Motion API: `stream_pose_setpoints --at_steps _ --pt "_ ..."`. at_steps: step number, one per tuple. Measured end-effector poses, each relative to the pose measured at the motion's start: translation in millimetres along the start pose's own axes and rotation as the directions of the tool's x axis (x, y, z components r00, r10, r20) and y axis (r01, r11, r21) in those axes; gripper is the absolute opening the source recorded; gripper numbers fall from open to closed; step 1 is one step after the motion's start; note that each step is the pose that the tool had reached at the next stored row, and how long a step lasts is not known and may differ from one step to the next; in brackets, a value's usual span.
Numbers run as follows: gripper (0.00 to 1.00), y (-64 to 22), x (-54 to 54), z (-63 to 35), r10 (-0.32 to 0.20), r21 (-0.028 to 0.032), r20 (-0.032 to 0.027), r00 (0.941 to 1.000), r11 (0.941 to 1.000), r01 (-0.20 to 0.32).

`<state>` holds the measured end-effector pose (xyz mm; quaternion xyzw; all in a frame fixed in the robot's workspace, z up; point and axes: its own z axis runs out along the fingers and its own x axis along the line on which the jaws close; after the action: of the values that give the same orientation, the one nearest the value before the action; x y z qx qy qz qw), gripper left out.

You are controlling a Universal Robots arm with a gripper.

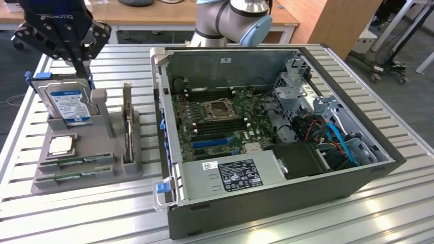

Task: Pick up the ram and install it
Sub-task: 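Reach for the ram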

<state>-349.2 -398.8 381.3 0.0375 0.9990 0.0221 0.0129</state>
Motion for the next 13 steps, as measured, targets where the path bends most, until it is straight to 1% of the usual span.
stream_pose_setpoints --at_steps 13 --pt "0.1 -2.0 25.6 1.5 0.0 0.0 0.0 1.0 1.0 0.0"
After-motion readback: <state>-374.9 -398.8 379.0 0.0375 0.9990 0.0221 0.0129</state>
